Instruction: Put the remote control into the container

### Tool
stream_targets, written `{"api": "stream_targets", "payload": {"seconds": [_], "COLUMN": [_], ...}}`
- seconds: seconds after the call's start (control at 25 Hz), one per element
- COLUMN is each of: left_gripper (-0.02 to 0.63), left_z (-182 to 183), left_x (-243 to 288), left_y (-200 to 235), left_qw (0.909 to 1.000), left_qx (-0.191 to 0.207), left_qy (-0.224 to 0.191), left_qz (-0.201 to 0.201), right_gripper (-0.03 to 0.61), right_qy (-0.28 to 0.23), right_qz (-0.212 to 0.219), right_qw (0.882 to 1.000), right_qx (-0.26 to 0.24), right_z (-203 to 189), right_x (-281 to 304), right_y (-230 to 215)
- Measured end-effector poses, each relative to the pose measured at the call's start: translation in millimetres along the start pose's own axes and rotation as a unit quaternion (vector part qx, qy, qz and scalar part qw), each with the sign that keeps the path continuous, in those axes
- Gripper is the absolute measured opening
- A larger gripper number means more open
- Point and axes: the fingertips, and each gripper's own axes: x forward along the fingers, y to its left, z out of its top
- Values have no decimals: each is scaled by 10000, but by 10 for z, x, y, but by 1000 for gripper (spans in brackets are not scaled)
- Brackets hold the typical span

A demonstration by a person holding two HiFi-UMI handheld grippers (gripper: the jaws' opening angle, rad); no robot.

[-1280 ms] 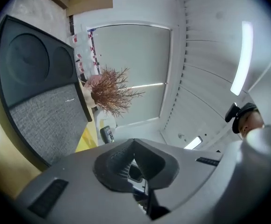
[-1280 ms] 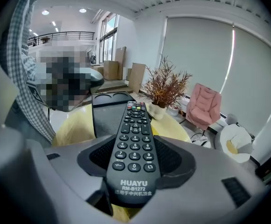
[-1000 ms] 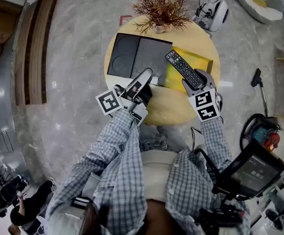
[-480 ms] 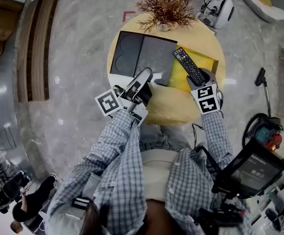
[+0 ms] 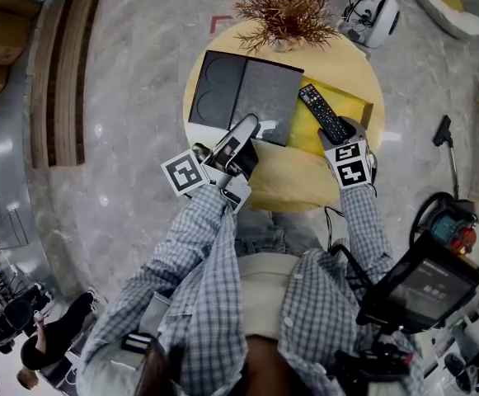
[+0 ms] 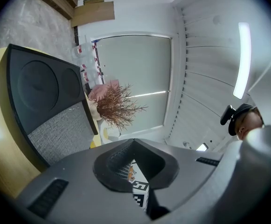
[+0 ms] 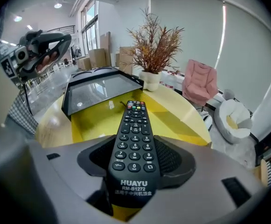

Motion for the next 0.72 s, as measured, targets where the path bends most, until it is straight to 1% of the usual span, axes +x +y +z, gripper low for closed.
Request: {"api": "stream_targets", "payload": {"seconds": [0.2, 0.44, 0.6, 0.72], "left_gripper": [8, 8, 8, 8], "left_z": [-5, 13, 44, 45], "left_x": [1, -45, -85, -103], "left_y": [21, 55, 49, 36], "left_qw": [10000, 9999, 9998, 9998], "left_qx": [23, 54, 62, 67], "left_qy": [16, -57, -127, -159], "left_qz": [48, 127, 139, 132], "right_gripper": [250, 250, 250, 250], "right_qy": [151, 482, 519, 612], "right_qz": [101, 99, 133, 245], "right_qw": [9997, 9969, 9968, 9963], "right_qx": [-181, -616, -585, -556], "right_z": [-56, -142, -147, -152], "right_x": [164, 299, 309, 319], "right_y": [78, 110, 112, 117]}}
